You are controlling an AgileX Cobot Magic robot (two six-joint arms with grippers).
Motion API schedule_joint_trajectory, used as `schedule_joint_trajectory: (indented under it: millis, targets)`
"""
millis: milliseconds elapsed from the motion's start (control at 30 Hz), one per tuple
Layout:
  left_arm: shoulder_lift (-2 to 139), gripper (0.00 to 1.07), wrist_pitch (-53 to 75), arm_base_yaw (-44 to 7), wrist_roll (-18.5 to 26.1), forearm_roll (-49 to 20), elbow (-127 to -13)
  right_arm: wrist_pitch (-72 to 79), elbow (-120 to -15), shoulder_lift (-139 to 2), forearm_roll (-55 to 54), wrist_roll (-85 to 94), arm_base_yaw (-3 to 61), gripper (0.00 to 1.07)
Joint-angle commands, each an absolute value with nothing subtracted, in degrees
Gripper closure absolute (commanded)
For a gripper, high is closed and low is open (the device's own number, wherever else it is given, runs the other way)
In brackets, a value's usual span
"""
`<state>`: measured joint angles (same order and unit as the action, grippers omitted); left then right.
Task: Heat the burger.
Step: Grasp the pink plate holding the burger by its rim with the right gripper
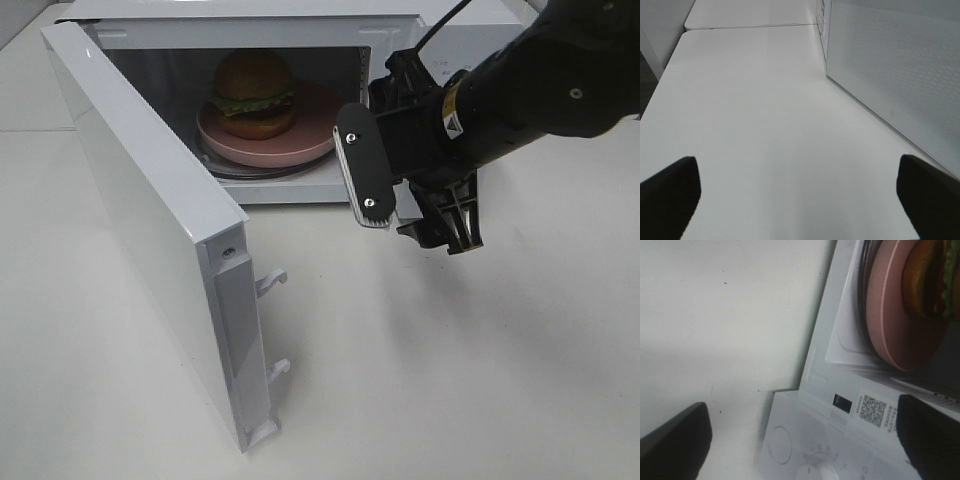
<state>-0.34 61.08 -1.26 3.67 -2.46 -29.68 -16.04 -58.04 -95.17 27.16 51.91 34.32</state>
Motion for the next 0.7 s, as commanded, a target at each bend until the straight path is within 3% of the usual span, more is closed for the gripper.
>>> schedule_joint_trajectory:
  millis: [33, 700]
  targets:
    - [-1.1, 0.06, 61.4, -1.0, 3.6, -2.3, -29.7, -15.9, -61.7, -98.1, 27.0, 51.4, 34.4, 0.12]
    - [-1.1, 0.06, 61.4, -1.0, 3.6, -2.3, -29.7, -14.2, -74.3, -110.4, 27.0, 51.4, 34.4, 0.16]
